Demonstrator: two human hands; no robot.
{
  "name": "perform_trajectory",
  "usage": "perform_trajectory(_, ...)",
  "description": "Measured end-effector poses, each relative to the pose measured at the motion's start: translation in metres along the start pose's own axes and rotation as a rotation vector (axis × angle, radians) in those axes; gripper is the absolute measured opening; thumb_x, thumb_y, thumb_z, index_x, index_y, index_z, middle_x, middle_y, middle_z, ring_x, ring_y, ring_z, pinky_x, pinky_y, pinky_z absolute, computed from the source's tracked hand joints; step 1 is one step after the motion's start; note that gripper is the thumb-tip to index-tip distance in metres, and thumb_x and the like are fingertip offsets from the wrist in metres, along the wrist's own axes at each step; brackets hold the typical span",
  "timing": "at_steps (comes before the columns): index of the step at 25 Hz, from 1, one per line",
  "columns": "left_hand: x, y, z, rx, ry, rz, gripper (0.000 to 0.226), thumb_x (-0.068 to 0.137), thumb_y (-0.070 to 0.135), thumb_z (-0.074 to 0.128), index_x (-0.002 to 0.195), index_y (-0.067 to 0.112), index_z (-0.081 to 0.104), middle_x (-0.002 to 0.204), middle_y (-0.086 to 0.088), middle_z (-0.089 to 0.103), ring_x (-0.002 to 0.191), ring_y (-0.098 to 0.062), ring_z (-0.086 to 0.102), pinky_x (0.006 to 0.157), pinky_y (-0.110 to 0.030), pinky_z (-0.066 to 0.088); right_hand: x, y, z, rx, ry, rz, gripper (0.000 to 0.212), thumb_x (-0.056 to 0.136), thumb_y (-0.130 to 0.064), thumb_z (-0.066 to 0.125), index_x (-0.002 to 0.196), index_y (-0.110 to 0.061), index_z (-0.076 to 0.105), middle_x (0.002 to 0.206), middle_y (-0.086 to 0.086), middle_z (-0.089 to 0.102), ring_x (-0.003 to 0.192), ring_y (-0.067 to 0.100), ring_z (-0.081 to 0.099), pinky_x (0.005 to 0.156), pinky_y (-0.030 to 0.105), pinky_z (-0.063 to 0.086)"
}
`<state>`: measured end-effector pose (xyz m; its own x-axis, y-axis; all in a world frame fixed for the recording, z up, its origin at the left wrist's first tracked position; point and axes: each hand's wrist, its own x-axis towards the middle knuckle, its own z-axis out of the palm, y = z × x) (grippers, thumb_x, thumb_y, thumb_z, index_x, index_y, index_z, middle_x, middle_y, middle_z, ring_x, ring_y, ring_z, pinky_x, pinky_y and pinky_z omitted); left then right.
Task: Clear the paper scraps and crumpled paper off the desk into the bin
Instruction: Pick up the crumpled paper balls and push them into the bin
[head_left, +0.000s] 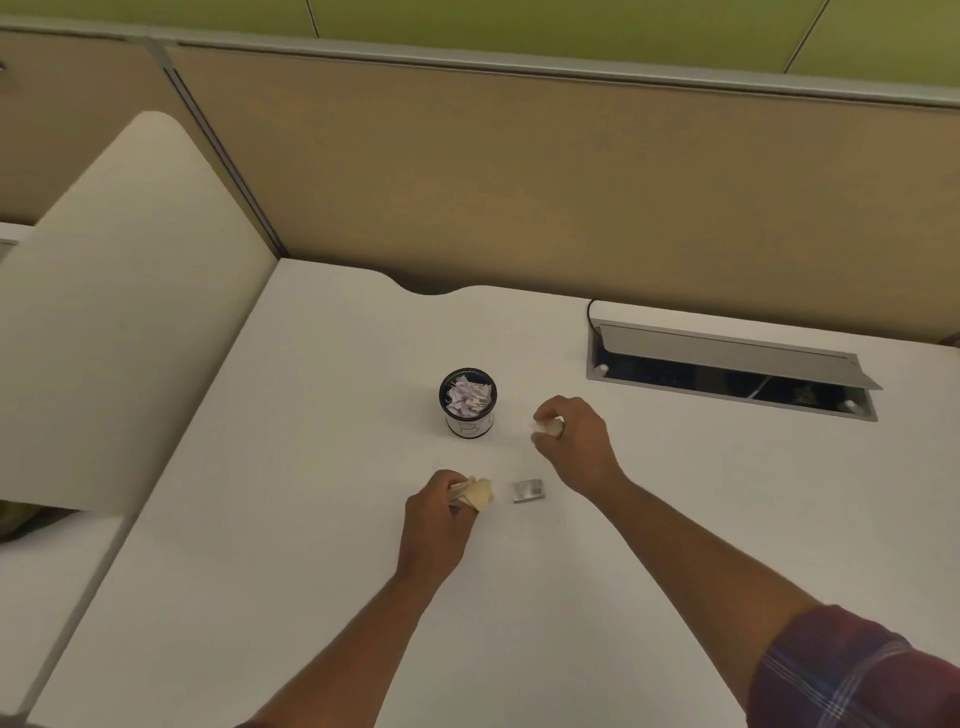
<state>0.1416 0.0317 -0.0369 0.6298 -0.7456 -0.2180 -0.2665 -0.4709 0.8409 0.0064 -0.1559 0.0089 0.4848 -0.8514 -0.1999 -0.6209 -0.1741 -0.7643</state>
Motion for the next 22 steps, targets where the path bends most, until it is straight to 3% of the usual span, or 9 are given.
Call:
perform_trajectory(4, 0.010, -0.008, -0.019, -0.017, 0.103, 0.021, 0.024, 0.085, 0.031, 0.084, 0.101, 0.017, 0.073, 0.096, 0.007, 0.071, 0.089, -0.002, 0.066, 0.075, -0.006, 0.047, 0.033, -0.046, 0.026, -0.053, -0.029, -0.148, 0.044, 0.082, -0.015, 0.073, 0.117, -0.031, 0.052, 0.112, -0.003, 0.054, 0.093, 0.012, 0.053, 0.068, 0.011, 0.038)
perform_trajectory(8, 0.011, -0.018, -0.031, -0.022, 0.215, 0.009, 0.025, 0.082, 0.018, 0.085, 0.104, 0.015, 0.073, 0.106, 0.001, 0.065, 0.096, -0.008, 0.066, 0.085, -0.025, 0.055, 0.061, -0.071, 0.053, -0.138, -0.018, -0.213, 0.050, 0.079, -0.009, 0.074, 0.120, -0.026, 0.051, 0.110, 0.000, 0.057, 0.092, 0.015, 0.055, 0.071, 0.019, 0.042)
perform_trajectory(11, 0.015, -0.027, -0.042, -0.040, 0.263, -0.022, 0.029, 0.081, 0.008, 0.084, 0.108, 0.013, 0.074, 0.109, -0.001, 0.062, 0.096, -0.008, 0.065, 0.086, -0.033, 0.059, 0.075, -0.071, 0.071, -0.242, -0.077, -0.236, 0.040, 0.078, -0.010, 0.074, 0.113, -0.019, 0.056, 0.107, 0.002, 0.061, 0.092, 0.020, 0.058, 0.074, 0.025, 0.040)
perform_trajectory(14, 0.022, -0.035, -0.053, -0.062, 0.286, -0.046, 0.030, 0.081, 0.011, 0.085, 0.109, 0.015, 0.074, 0.107, 0.000, 0.064, 0.094, -0.004, 0.066, 0.082, -0.020, 0.057, 0.079, -0.063, 0.083, -0.539, -0.080, -0.313, 0.033, 0.081, -0.010, 0.068, 0.110, -0.023, 0.058, 0.095, -0.001, 0.070, 0.082, 0.023, 0.058, 0.075, 0.030, 0.035)
perform_trajectory(16, 0.027, -0.039, -0.058, -0.079, 0.307, -0.059, 0.029, 0.081, 0.013, 0.086, 0.107, 0.017, 0.074, 0.105, 0.001, 0.066, 0.093, 0.000, 0.066, 0.077, -0.008, 0.052, 0.078, -0.056, 0.090, -0.646, -0.011, -0.358, 0.038, 0.078, -0.003, 0.069, 0.109, -0.023, 0.061, 0.085, 0.003, 0.068, 0.071, 0.022, 0.045, 0.072, 0.031, 0.033)
perform_trajectory(18, 0.031, -0.041, -0.061, -0.106, 0.314, -0.075, 0.030, 0.080, 0.013, 0.086, 0.106, 0.021, 0.074, 0.105, 0.002, 0.068, 0.092, 0.001, 0.066, 0.076, -0.013, 0.054, 0.080, -0.053, 0.095, -0.681, 0.014, -0.355, 0.043, 0.074, 0.000, 0.071, 0.109, -0.023, 0.064, 0.082, 0.007, 0.064, 0.070, 0.023, 0.040, 0.070, 0.031, 0.033)
perform_trajectory(22, 0.041, -0.031, -0.062, -0.114, 0.319, -0.061, 0.029, 0.081, 0.019, 0.086, 0.106, 0.024, 0.074, 0.103, 0.006, 0.069, 0.094, 0.000, 0.066, 0.076, -0.021, 0.056, 0.089, -0.061, 0.099, -0.808, -0.138, -0.333, 0.038, 0.079, -0.009, 0.069, 0.113, -0.025, 0.061, 0.091, 0.004, 0.065, 0.089, 0.026, 0.057, 0.077, 0.036, 0.031)
